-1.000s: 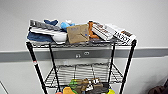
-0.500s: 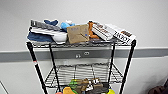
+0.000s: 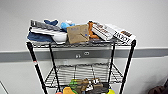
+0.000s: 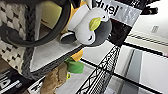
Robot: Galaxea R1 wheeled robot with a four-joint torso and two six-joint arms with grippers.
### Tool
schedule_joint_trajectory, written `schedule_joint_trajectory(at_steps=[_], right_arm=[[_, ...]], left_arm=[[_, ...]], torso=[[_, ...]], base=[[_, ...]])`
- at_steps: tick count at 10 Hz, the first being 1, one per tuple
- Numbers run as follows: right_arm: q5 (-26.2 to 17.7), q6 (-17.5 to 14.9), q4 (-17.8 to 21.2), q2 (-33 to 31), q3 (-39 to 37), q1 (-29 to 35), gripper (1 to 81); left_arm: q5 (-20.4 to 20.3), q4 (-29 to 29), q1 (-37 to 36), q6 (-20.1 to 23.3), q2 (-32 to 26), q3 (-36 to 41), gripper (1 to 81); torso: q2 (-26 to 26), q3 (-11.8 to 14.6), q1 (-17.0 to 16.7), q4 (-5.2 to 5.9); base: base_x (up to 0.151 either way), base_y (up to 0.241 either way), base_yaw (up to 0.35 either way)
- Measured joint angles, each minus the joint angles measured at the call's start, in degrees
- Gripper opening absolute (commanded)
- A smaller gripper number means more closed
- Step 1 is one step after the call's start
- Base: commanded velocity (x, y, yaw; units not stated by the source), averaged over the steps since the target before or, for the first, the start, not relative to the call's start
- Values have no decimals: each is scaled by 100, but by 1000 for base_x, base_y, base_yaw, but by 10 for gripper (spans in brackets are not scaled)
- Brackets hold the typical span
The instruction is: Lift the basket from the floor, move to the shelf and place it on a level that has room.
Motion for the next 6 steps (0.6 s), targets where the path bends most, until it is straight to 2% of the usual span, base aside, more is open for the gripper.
schedule_joint_trajectory(at_steps=[6], right_arm=[[-59,68,4,-527,916,669,10]], left_arm=[[118,22,-571,-55,-651,1108,10]], torso=[[0,0,0,0]], base=[[0,0,0]])
